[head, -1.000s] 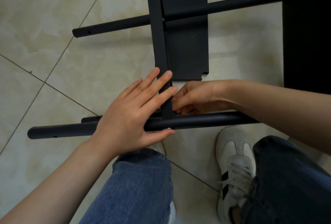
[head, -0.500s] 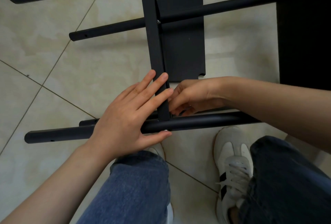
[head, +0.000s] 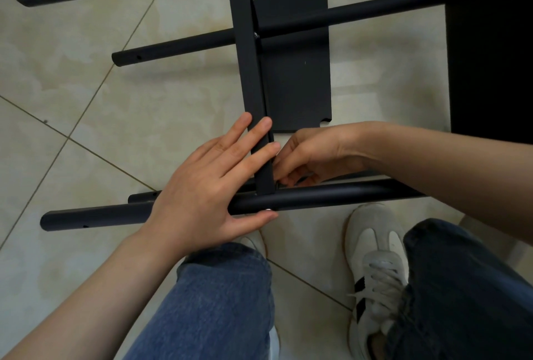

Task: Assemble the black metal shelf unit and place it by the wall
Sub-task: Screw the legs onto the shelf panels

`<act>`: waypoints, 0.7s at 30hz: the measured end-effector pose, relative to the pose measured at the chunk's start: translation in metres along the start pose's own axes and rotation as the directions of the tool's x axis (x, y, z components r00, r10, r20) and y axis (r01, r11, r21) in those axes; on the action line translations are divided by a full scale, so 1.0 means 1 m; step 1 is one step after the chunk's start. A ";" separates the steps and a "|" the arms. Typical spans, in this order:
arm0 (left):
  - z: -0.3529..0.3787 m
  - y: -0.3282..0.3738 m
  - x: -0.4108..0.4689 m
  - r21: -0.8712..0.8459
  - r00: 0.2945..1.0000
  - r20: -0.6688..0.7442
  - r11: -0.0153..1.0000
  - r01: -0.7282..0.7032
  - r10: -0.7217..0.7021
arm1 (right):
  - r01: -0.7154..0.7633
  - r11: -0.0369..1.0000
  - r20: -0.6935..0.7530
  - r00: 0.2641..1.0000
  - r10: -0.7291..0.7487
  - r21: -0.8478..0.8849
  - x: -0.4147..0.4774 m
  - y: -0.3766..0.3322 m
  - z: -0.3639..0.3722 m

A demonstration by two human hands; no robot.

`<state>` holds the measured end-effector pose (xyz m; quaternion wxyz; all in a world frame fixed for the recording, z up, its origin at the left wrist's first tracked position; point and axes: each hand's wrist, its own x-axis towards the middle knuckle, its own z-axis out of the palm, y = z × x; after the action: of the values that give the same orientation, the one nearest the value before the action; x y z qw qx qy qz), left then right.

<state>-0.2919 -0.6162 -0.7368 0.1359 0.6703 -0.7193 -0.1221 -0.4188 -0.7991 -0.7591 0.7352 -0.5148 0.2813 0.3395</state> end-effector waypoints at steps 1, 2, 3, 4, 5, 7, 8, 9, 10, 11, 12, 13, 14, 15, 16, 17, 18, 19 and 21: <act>0.000 0.000 0.000 0.000 1.000 0.001 1.000 0.001 -0.001 | -0.004 1.000 -0.002 1.000 0.004 -0.009 0.000 0.000 0.000; 0.000 0.000 0.000 0.001 1.000 0.002 1.000 0.002 -0.002 | -0.006 1.000 -0.003 1.000 0.006 -0.024 0.001 0.000 0.000; 0.000 0.000 0.000 0.003 1.000 0.003 1.000 0.004 -0.004 | -0.006 0.999 -0.001 1.000 0.005 -0.039 0.001 -0.001 0.001; 0.000 0.000 0.000 0.006 1.000 0.004 1.000 0.006 -0.006 | -0.003 0.999 0.002 1.000 0.003 -0.046 0.002 -0.001 0.003; 0.000 0.000 0.000 0.006 1.000 0.004 1.000 0.007 -0.007 | 0.001 0.999 0.005 1.000 0.000 -0.044 0.003 -0.001 0.004; -0.001 0.000 0.000 0.003 1.000 0.002 1.000 0.007 -0.007 | 0.007 1.000 0.009 1.000 -0.007 -0.027 0.003 -0.001 0.005; 0.000 0.000 0.000 0.001 1.000 0.002 1.000 0.006 -0.006 | 0.006 1.000 0.006 1.000 -0.006 -0.019 0.003 -0.001 0.004; 0.000 0.000 0.000 0.000 1.000 0.002 1.000 0.007 -0.007 | 0.003 1.000 0.001 1.000 -0.003 -0.018 0.002 -0.002 0.003; 0.000 0.001 0.000 0.000 1.000 0.003 1.000 0.007 -0.007 | 0.000 1.000 -0.002 1.000 0.000 -0.030 0.001 -0.003 0.002; 0.000 0.001 0.000 0.000 1.000 0.004 1.000 0.008 -0.008 | 0.001 0.999 -0.005 1.000 -0.001 -0.050 0.000 -0.004 0.001; 0.000 0.001 0.000 0.000 1.000 0.004 1.000 0.008 -0.008 | 0.003 0.998 -0.009 1.000 -0.004 -0.069 -0.001 -0.005 0.001; 0.000 0.001 0.000 0.000 1.000 0.003 1.000 0.007 -0.007 | 0.005 0.997 -0.013 1.000 -0.006 -0.083 0.000 -0.005 0.001; 0.000 0.001 0.000 -0.002 1.000 0.003 1.000 0.006 -0.006 | 0.005 0.996 -0.020 1.000 -0.006 -0.088 0.001 -0.005 0.003; 0.000 0.001 0.000 -0.004 1.000 0.003 1.000 0.006 -0.006 | 0.003 0.997 -0.026 1.000 -0.005 -0.080 0.003 -0.004 0.004; 0.000 0.001 0.000 -0.006 1.000 0.003 1.000 0.006 -0.006 | 0.004 0.998 -0.028 1.000 -0.005 -0.061 0.005 -0.003 0.006; 0.000 0.001 0.000 -0.007 1.000 0.003 1.000 0.006 -0.006 | 0.008 0.999 -0.026 1.000 -0.009 -0.040 0.006 -0.002 0.007; 0.000 0.001 0.000 -0.007 1.000 0.003 1.000 0.006 -0.006 | 0.013 1.000 -0.021 1.000 -0.013 -0.027 0.006 -0.002 0.007; 0.000 0.001 0.000 -0.006 1.000 0.003 1.000 0.007 -0.007 | 0.016 1.000 -0.011 1.000 -0.017 -0.023 0.005 -0.002 0.006; -0.001 0.000 0.000 -0.004 1.000 0.005 1.000 0.008 -0.008 | 0.009 1.000 0.018 1.000 -0.008 -0.029 0.000 -0.004 0.002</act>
<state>-0.2921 -0.6157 -0.7362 0.1352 0.6727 -0.7165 -0.1258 -0.4157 -0.7979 -0.7566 0.7316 -0.5236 0.2676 0.3449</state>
